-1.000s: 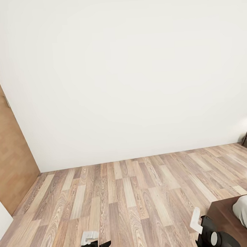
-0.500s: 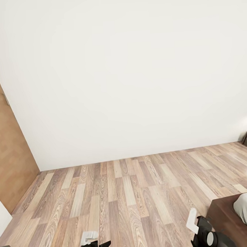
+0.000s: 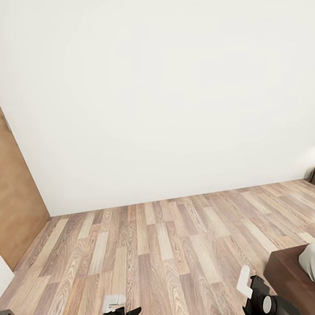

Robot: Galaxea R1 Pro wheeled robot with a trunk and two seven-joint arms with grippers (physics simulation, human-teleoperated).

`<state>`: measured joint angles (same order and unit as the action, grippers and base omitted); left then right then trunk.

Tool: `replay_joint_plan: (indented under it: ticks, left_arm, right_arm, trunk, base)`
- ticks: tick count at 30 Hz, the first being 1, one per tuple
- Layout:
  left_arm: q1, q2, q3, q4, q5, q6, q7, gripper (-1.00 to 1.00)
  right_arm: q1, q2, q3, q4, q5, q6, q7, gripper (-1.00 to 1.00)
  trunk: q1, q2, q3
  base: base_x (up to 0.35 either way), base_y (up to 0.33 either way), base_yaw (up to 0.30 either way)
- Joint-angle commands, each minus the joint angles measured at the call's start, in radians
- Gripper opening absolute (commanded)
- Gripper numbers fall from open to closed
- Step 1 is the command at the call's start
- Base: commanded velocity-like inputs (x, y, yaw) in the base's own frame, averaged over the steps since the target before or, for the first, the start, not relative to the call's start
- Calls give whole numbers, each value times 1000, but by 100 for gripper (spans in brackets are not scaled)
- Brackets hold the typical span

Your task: In the bedroom, move the book from the bed onto either nightstand, and place the two sandals side by side next to the bed.

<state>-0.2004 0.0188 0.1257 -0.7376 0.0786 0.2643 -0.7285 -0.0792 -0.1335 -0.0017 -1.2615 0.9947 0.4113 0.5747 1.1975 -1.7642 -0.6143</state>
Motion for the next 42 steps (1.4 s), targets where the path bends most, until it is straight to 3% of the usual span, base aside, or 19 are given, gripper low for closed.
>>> replay_joint_plan:
  ticks: [1, 8, 18, 21, 23, 26, 30, 35, 42]
  left_arm:
    - [-1, 0, 1, 0, 8, 10, -3, 100]
    - [-1, 0, 5, 0, 8, 10, -3, 100]
    - [-3, 2, 54, -18, 12, 17, -15, 100]
    - [-12, 4, 59, -97, 41, 44, -29, 100]
    - [-21, 4, 60, -160, 76, 94, -44, 100]
    - [-27, 5, 61, -280, 160, 223, -96, 100]
    - [-29, 25, 61, -331, 213, 288, -159, 100]
    - [-30, 57, 66, -340, 232, 305, -177, 100]
    - [-30, 61, 73, -340, 251, 306, -177, 100]
  right_arm:
    - [-1, 0, 0, -2, 8, 1, 8, 100]
    - [-1, 0, 0, -1, 9, 1, 7, 100]
    - [-1, 0, 0, -1, 9, 1, 7, 100]
    - [-1, 0, 0, -1, 9, 1, 7, 100]
    - [-1, 0, 0, -1, 9, 1, 8, 100]
    - [-1, 1, 0, -1, 9, 1, 8, 100]
    - [-1, 1, 0, -1, 9, 1, 8, 100]
    - [-1, 2, 0, -1, 9, 1, 8, 100]
    - [-1, 2, 0, -2, 9, 1, 9, 100]
  trunk:
    - [4, -8, -4]
    - [31, -57, -26]
    - [69, -127, -58]
    - [81, -148, -67]
    - [88, -162, -73]
    - [100, -183, -83]
    - [115, -211, -95]
    - [134, -246, -111]
    - [161, -295, -133]
  base:
    - [0, 0, 0]
    - [0, 0, 0]
    - [0, 0, 0]
    - [0, 0, 0]
    - [0, 0, 0]
    - [0, 0, 0]
    - [0, 0, 0]
    - [0, 0, 0]
    - [0, 0, 0]
